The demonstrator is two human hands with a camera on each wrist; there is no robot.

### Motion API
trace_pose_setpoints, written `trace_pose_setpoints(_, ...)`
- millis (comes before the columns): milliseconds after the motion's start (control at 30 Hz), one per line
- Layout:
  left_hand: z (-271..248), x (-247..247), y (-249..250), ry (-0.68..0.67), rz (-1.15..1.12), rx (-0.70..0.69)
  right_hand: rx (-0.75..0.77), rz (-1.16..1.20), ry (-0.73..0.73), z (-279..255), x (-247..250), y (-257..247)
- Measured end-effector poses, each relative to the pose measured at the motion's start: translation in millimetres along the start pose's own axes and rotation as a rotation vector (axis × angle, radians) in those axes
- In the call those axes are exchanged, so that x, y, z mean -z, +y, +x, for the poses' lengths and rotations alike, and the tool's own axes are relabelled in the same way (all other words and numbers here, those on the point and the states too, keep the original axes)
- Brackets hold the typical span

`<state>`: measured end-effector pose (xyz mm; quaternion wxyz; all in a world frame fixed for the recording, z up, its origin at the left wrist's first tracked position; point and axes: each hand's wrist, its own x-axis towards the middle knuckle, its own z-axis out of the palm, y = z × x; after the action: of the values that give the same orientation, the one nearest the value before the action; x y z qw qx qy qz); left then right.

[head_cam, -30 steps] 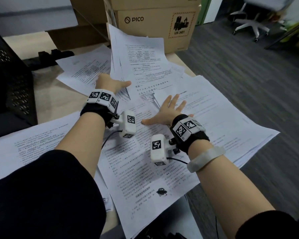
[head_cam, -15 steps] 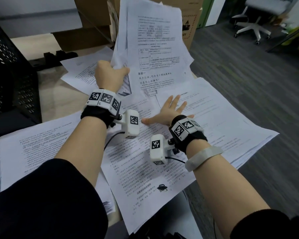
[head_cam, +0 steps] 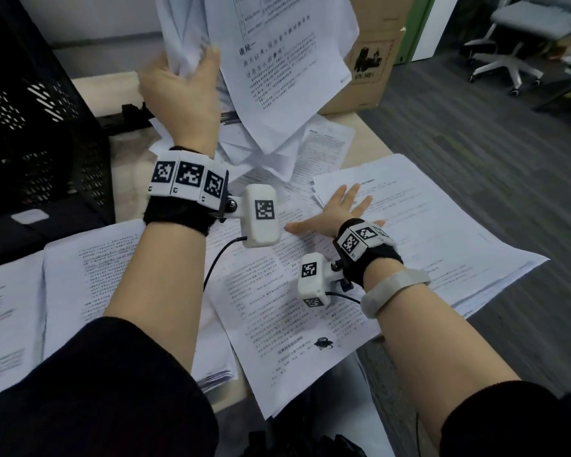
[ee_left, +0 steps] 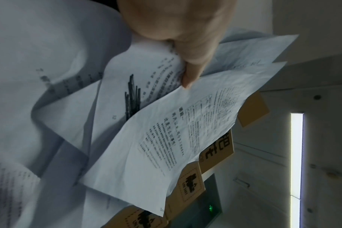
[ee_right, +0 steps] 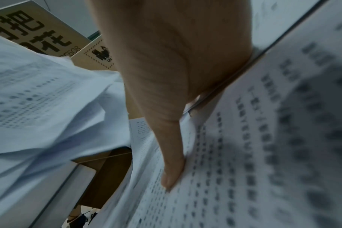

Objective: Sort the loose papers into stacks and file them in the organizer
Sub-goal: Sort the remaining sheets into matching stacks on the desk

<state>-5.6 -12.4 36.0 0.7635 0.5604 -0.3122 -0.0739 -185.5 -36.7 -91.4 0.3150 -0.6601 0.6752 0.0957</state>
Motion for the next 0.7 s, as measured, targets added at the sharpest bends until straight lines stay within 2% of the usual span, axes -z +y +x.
trace_pose_setpoints(233, -6, 26, 27, 0.015, -0.034, -0.028, 0.063, 0.158, 0.124, 0, 2, 8)
trace_pose_setpoints(333, -13, 41, 33, 0.032, -0.101, -0.011, 0.127, 0.469, 0.254, -5, 13, 14)
trace_pose_setpoints(500, -36, 61, 42, -0.028, -0.133, -0.024, 0.294, 1.067, 0.511, -44, 38, 15)
trace_pose_setpoints(600, -51, 75, 49, -0.069, -0.153, -0.022, 0.392, 1.372, 0.531, -80, 46, 16)
trace_pose_setpoints(700, -70, 94, 55, -0.116, -0.154, -0.004, 0.462, 1.484, 0.53, -111, 42, 17)
